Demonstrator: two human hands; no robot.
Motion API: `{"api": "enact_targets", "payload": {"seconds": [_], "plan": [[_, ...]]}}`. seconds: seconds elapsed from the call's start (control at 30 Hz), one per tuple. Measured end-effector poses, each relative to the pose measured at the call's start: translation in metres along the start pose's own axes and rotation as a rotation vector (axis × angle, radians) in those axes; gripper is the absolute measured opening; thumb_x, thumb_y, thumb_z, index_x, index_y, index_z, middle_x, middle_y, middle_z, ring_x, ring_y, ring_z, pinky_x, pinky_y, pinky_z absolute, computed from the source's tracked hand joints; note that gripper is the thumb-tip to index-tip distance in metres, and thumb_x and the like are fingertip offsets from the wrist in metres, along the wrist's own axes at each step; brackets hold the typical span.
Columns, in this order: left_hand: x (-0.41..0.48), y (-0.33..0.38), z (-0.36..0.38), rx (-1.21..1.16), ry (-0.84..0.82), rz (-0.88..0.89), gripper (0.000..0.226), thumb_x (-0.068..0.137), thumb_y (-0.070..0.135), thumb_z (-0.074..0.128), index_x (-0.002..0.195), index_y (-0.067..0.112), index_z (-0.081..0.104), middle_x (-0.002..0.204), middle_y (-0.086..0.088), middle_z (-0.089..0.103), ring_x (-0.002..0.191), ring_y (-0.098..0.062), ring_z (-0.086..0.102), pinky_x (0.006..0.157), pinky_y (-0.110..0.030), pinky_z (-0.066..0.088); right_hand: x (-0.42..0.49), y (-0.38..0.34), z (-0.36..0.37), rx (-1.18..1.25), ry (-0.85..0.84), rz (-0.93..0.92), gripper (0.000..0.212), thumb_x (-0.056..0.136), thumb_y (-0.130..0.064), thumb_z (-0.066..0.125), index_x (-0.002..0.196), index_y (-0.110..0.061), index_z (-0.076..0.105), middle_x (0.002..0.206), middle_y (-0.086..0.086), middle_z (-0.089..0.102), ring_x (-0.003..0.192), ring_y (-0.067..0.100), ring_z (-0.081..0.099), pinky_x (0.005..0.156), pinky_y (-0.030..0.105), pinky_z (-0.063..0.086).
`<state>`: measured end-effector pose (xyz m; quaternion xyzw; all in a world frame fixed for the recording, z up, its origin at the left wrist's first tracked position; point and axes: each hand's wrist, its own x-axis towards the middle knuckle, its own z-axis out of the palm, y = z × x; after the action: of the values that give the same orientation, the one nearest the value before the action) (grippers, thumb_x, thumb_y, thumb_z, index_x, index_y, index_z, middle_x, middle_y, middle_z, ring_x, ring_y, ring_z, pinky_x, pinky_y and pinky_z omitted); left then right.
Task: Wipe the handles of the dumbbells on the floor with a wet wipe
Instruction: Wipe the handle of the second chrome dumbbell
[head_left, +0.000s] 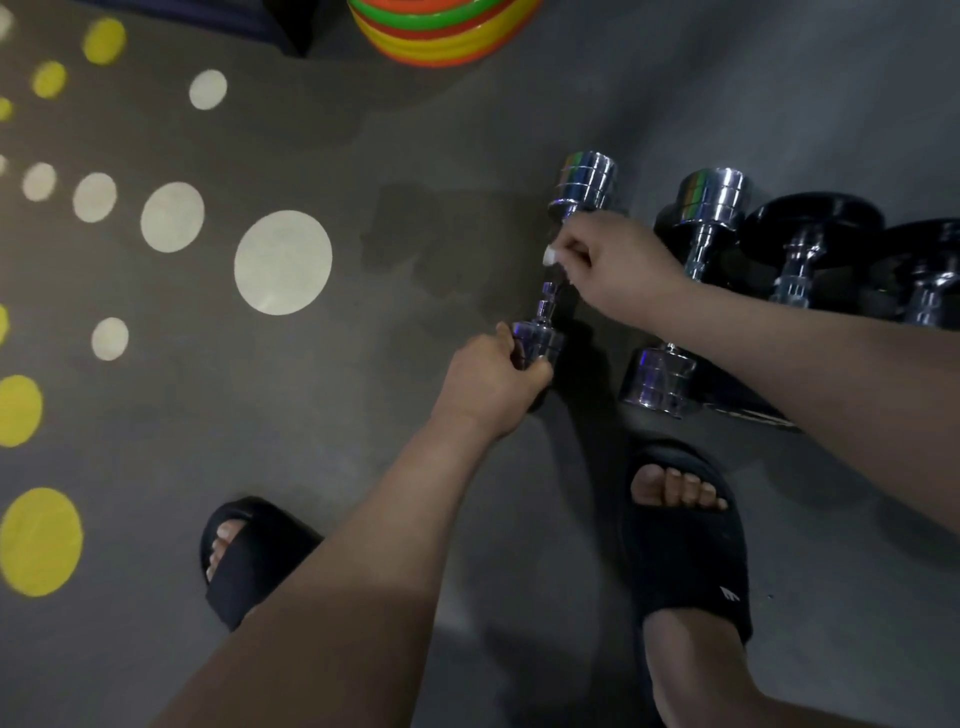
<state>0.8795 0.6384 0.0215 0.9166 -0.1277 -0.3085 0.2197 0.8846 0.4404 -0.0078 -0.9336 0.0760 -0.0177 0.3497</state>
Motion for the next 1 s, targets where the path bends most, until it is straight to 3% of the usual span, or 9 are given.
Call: {"api": "enact_targets", "payload": {"seconds": [0.07, 0.13, 0.23, 0.33, 0.43, 0.57, 0.8, 0.9, 1.0], "plan": [[0.0, 0.001, -0.001, 0.016, 0.004, 0.002, 0.043, 0.092, 0.039, 0.062, 0.111, 0.001, 0.062, 0.082, -0.008, 0.059, 0.095, -0.035, 0.062, 0.068, -0.027, 0.032, 0.005, 0.001, 0.003, -0.01, 0.073, 0.083, 0.011, 0.096, -0.018, 0.058, 0.097, -0.009, 0.065, 0.097, 0.011, 0.069, 0.091, 0.028, 0.062, 0.073, 0.029, 0.042], [0.0, 0.001, -0.003, 0.021, -0.012, 0.006, 0.039, 0.093, 0.038, 0.062, 0.107, 0.002, 0.062, 0.087, -0.012, 0.062, 0.096, -0.035, 0.061, 0.066, -0.027, 0.03, -0.002, -0.004, 0.006, -0.028, 0.063, 0.045, 0.011, 0.096, -0.015, 0.057, 0.095, -0.006, 0.064, 0.096, 0.013, 0.069, 0.089, 0.03, 0.063, 0.071, 0.029, 0.043], [0.001, 0.002, -0.007, 0.012, -0.035, -0.002, 0.036, 0.093, 0.037, 0.062, 0.103, 0.002, 0.063, 0.084, -0.006, 0.056, 0.094, -0.035, 0.061, 0.063, -0.025, 0.026, -0.024, -0.011, 0.008, 0.051, -0.118, -0.119, 0.009, 0.095, -0.013, 0.064, 0.089, -0.006, 0.067, 0.092, 0.0, 0.072, 0.084, 0.024, 0.068, 0.074, 0.027, 0.05], [-0.001, 0.004, -0.007, 0.012, -0.04, 0.008, 0.031, 0.095, 0.035, 0.062, 0.102, 0.004, 0.062, 0.083, -0.006, 0.054, 0.093, -0.035, 0.061, 0.06, -0.024, 0.024, -0.026, -0.009, 0.006, -0.011, -0.292, -0.189, 0.007, 0.093, -0.016, 0.065, 0.087, -0.013, 0.064, 0.088, 0.003, 0.069, 0.08, 0.022, 0.064, 0.072, 0.038, 0.053], [-0.003, 0.004, -0.006, 0.017, -0.028, 0.013, 0.031, 0.095, 0.036, 0.062, 0.104, 0.006, 0.06, 0.088, -0.01, 0.06, 0.095, -0.035, 0.061, 0.066, -0.026, 0.029, -0.01, -0.009, 0.001, 0.027, -0.166, -0.111, 0.008, 0.096, -0.017, 0.061, 0.088, -0.014, 0.062, 0.082, -0.01, 0.064, 0.079, 0.014, 0.061, 0.068, 0.027, 0.044], [-0.003, 0.004, -0.004, 0.045, -0.035, 0.013, 0.037, 0.096, 0.039, 0.061, 0.111, 0.005, 0.06, 0.094, -0.012, 0.061, 0.096, -0.034, 0.06, 0.068, -0.028, 0.03, -0.005, -0.008, 0.005, -0.012, 0.008, 0.042, 0.01, 0.097, -0.015, 0.058, 0.097, -0.007, 0.064, 0.103, 0.01, 0.073, 0.092, 0.027, 0.067, 0.076, 0.027, 0.047], [-0.004, 0.007, -0.003, 0.033, -0.028, 0.016, 0.046, 0.097, 0.036, 0.06, 0.128, 0.003, 0.058, 0.107, -0.019, 0.066, 0.105, -0.035, 0.06, 0.079, -0.032, 0.039, -0.017, -0.011, -0.001, -0.034, -0.327, -0.149, 0.008, 0.094, -0.02, 0.067, 0.095, -0.012, 0.068, 0.1, 0.0, 0.073, 0.089, 0.018, 0.067, 0.079, 0.034, 0.055], [-0.005, 0.007, -0.001, 0.013, -0.031, -0.002, 0.061, 0.097, 0.037, 0.06, 0.145, 0.002, 0.047, 0.118, -0.021, 0.064, 0.113, -0.035, 0.059, 0.087, -0.031, 0.041, -0.012, -0.006, 0.001, -0.097, -0.198, -0.132, 0.009, 0.095, -0.021, 0.061, 0.098, -0.013, 0.062, 0.097, 0.008, 0.061, 0.084, 0.027, 0.061, 0.075, 0.038, 0.051], [-0.006, 0.006, -0.001, 0.006, -0.043, -0.007, 0.069, 0.097, 0.039, 0.059, 0.152, 0.004, 0.038, 0.121, -0.02, 0.062, 0.116, -0.034, 0.058, 0.089, -0.03, 0.042, -0.01, -0.006, 0.005, 0.021, 0.073, 0.131, 0.013, 0.098, -0.018, 0.057, 0.106, -0.009, 0.06, 0.102, 0.007, 0.061, 0.09, 0.024, 0.059, 0.075, 0.027, 0.041]]}}
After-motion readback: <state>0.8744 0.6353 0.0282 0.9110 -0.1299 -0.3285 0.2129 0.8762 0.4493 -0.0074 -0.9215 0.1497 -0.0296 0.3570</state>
